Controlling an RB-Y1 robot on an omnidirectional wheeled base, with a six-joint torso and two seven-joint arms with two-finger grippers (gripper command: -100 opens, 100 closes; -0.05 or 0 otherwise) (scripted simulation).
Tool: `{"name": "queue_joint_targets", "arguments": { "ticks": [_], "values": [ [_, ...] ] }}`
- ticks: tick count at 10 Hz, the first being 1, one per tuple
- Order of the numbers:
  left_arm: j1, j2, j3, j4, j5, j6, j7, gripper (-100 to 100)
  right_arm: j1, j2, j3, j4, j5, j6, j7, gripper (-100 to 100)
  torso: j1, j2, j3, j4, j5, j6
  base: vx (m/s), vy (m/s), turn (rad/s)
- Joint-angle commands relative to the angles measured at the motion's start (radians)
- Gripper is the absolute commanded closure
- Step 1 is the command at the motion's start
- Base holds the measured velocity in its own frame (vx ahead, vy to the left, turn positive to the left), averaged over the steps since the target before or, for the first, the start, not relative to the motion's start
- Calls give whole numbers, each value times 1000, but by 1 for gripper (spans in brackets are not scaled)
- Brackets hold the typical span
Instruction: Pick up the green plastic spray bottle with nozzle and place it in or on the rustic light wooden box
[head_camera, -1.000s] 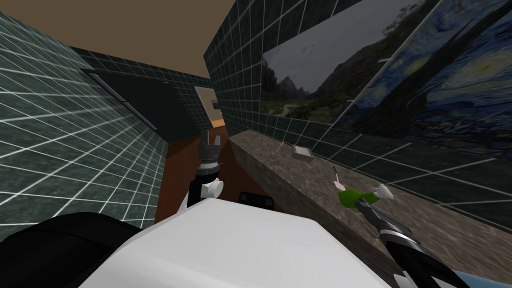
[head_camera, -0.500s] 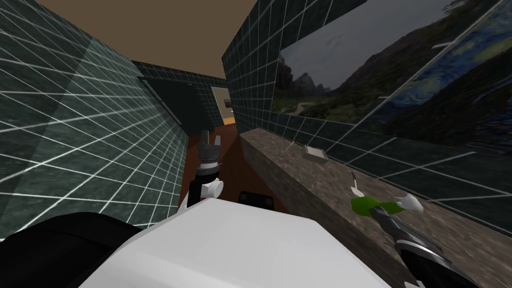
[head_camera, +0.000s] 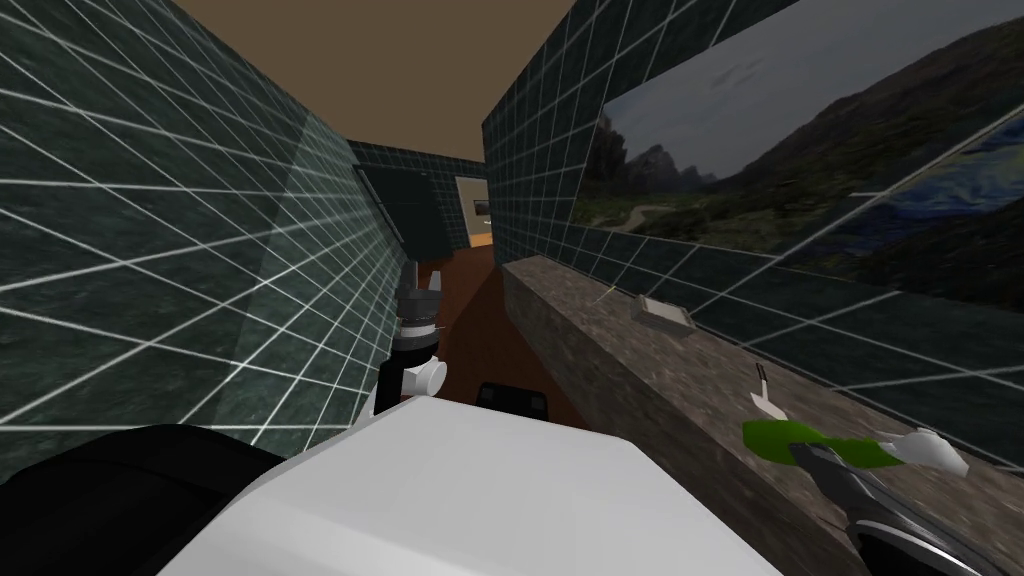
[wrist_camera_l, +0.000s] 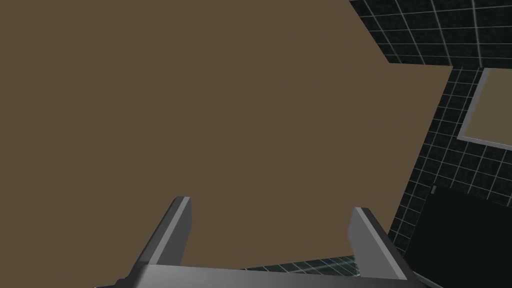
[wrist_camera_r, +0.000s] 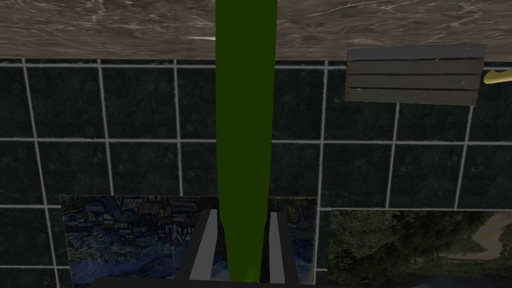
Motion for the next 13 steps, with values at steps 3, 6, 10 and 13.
{"name": "queue_joint_targets", "arguments": {
  "ticks": [3,6,10,13],
  "values": [
    [0,0,0,0,0,0,0,0,-16,24,-73,34,7,43,-12,100,-3,-2,-1,0,-1,0,-99,110,277],
    [0,0,0,0,0,0,0,0,-34,3,-113,60,12,96,-15,100,-8,-11,-6,-2,-1,-1,26,48,226],
    [1,1,1,0,0,0,0,0,-89,-78,-137,105,15,186,-8,100,-22,-27,-16,-6,-4,-4,190,-107,170],
    [1,1,1,0,0,0,0,0,-125,-131,-142,131,16,234,-3,100,-22,-28,-17,-7,-4,-4,208,-133,108]
  ]
}}
